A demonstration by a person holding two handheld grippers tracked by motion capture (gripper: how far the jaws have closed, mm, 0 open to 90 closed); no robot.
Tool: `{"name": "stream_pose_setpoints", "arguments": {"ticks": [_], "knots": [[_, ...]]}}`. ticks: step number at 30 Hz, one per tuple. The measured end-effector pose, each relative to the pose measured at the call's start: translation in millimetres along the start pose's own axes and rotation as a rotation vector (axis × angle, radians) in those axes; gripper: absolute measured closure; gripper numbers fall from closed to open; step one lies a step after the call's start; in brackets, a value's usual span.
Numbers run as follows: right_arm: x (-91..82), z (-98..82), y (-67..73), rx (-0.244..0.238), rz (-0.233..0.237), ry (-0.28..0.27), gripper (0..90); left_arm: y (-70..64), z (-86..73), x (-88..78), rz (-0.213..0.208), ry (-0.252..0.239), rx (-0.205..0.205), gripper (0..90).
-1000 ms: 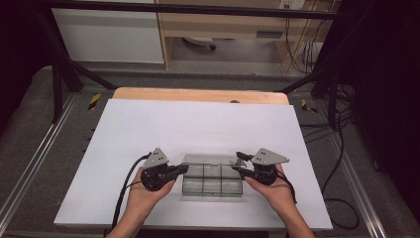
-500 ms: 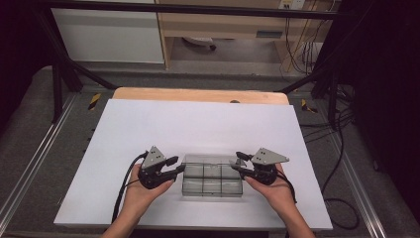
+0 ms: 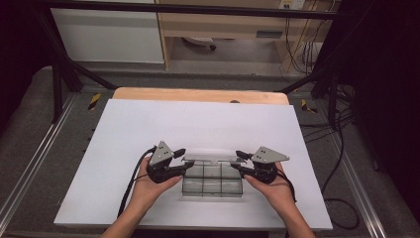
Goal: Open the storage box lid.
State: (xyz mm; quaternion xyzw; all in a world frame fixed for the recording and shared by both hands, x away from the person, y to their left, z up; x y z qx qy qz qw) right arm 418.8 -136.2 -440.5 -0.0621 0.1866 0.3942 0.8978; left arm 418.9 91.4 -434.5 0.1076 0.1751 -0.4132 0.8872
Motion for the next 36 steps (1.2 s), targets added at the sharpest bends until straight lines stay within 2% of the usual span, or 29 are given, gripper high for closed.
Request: {"name": "stream_pose_setpoints", "arguments": {"ticks": [12, 25, 36], "knots": [[2.1, 4.7, -4.4, 0.012, -0.009, -0.009, 59.0, 3.1, 5.9, 6.5, -0.026, -0.02, -0.039, 49.6], [5.4, 9.0, -9.8, 0.034, -0.021, -0.021, 60.1, 6.8, 14.2, 12.0, -0.024, -0.024, -0.033, 52.3], [6.9, 10.9, -12.3, 0.045, -0.026, -0.024, 60.6, 9.6, 16.8, 14.5, -0.025, -0.031, -0.047, 53.2]]}}
Point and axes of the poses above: each handheld gripper's, and its own axes: x roughly forward along the jaws, z roughly out of its top, y roughly to its left, the point moved 7 cm from there along x, roughly forward along the jaws, and after that the axes turned 5 degrees about x, right-handed, at the moved point
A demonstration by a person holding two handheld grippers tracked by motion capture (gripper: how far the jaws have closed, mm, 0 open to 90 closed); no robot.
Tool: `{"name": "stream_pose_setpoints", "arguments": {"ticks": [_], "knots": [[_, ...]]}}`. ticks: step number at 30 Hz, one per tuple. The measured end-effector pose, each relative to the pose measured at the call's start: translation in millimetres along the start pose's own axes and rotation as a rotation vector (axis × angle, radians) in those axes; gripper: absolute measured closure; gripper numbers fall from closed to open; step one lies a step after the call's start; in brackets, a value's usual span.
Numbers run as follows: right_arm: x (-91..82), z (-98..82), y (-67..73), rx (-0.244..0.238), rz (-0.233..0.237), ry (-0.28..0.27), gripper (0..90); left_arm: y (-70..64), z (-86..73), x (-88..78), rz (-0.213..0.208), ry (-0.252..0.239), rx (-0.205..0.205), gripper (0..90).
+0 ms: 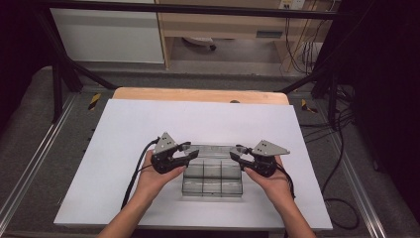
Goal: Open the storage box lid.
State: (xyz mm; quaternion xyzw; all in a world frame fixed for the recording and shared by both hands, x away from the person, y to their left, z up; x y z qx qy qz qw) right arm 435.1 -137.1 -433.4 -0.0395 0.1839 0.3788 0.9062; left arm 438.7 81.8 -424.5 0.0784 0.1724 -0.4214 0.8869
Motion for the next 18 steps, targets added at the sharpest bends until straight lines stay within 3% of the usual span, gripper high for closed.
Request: {"name": "stream_pose_setpoints", "arguments": {"ticks": [18], "knots": [[2.5, 2.2, -3.5, 0.019, -0.005, -0.012, 61.0, 4.2, 3.3, 2.9, 0.004, 0.004, -0.002, 54.7]]}}
Point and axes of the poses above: each handheld gripper's, and its own axes: x roughly forward along the jaws, z roughly out of its top, y roughly to its left, the point moved 7 cm from there along x, roughly forward along the jaws, and after that the axes turned 5 degrees about x, right-handed, at the moved point
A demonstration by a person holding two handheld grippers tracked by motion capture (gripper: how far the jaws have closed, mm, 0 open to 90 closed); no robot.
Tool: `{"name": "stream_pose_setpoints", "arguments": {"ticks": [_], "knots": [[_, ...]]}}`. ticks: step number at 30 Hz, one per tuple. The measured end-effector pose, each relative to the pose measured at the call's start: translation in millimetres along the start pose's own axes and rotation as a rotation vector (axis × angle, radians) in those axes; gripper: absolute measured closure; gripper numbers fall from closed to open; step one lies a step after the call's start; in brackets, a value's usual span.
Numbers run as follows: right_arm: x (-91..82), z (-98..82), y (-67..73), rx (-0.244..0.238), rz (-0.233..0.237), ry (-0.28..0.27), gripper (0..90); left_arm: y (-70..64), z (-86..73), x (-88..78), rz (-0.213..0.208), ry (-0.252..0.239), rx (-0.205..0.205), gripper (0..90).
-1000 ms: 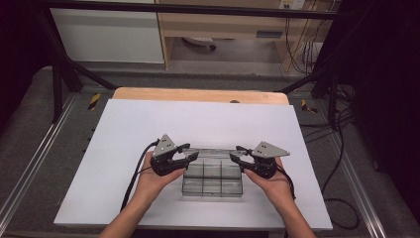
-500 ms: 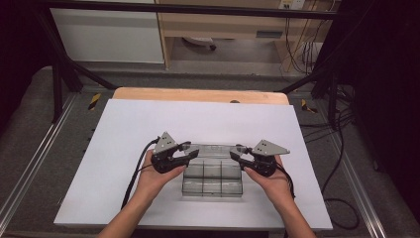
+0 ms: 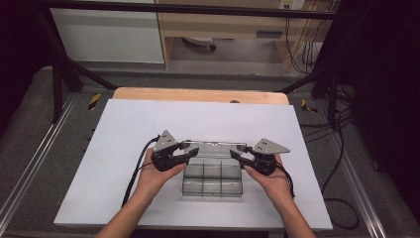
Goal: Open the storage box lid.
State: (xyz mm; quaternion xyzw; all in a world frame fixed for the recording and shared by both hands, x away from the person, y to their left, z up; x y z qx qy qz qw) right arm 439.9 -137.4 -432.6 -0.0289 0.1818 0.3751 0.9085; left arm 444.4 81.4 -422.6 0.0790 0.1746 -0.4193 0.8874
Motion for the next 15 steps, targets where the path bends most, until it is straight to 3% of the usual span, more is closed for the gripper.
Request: {"name": "stream_pose_setpoints", "arguments": {"ticks": [15], "knots": [[2.4, 1.5, -3.1, 0.02, -0.003, -0.008, 61.4, 4.3, 1.6, 2.4, -0.001, -0.005, -0.013, 56.1]]}}
Point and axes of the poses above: each handheld gripper's, and its own axes: x roughly forward along the jaws, z roughly out of its top, y roughly to its left, the point moved 7 cm from there along x, roughly forward along the jaws, and after that the axes turned 5 degrees about x, right-handed, at the moved point
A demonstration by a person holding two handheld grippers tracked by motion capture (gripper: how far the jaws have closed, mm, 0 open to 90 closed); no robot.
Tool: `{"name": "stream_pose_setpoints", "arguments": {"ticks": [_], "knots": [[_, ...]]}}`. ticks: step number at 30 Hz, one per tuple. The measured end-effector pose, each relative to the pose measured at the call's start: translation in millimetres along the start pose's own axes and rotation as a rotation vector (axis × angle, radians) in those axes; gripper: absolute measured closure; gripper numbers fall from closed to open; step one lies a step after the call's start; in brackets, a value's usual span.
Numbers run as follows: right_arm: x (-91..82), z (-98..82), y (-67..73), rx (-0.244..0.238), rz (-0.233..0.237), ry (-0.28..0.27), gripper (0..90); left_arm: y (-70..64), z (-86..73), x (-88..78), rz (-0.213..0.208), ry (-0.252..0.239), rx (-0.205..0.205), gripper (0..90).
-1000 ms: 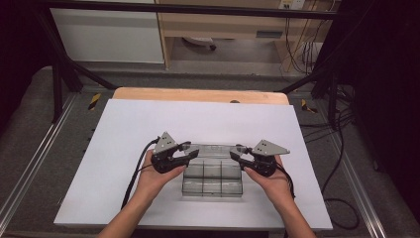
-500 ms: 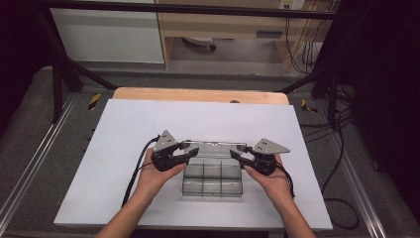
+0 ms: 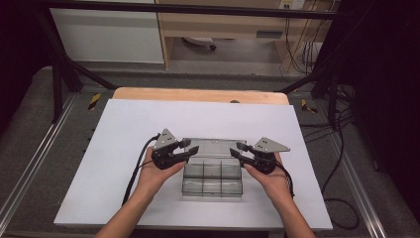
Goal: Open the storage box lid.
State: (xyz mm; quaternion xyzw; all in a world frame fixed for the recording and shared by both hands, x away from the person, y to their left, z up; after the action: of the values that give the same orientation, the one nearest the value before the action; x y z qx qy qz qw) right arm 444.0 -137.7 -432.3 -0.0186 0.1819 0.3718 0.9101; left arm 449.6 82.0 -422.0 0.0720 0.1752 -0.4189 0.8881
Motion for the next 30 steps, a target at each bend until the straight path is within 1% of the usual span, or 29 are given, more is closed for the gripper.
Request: {"name": "stream_pose_setpoints", "arguments": {"ticks": [6, 18, 30], "knots": [[1.8, 1.3, -1.4, 0.004, -0.004, -0.001, 61.5, 2.1, 0.3, 0.8, -0.002, -0.003, -0.014, 57.1], [4.8, 2.7, -4.6, 0.014, -0.011, -0.008, 62.0, 7.0, 1.9, 3.9, -0.005, 0.004, -0.017, 58.5], [6.6, 2.9, -6.9, 0.023, -0.013, -0.009, 62.5, 9.7, 2.4, 6.3, -0.007, 0.0, -0.027, 59.0]]}}
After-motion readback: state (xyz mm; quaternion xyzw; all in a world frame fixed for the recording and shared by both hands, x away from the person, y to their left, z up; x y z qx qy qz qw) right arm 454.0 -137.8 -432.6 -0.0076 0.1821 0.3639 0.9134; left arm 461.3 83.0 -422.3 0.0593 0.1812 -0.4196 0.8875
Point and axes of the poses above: each handheld gripper's, and its own axes: x roughly forward along the jaws, z roughly out of its top, y roughly to its left, the point moved 7 cm from there along x, roughly forward along the jaws, and after that the axes turned 5 degrees about x, right-handed, at the moved point
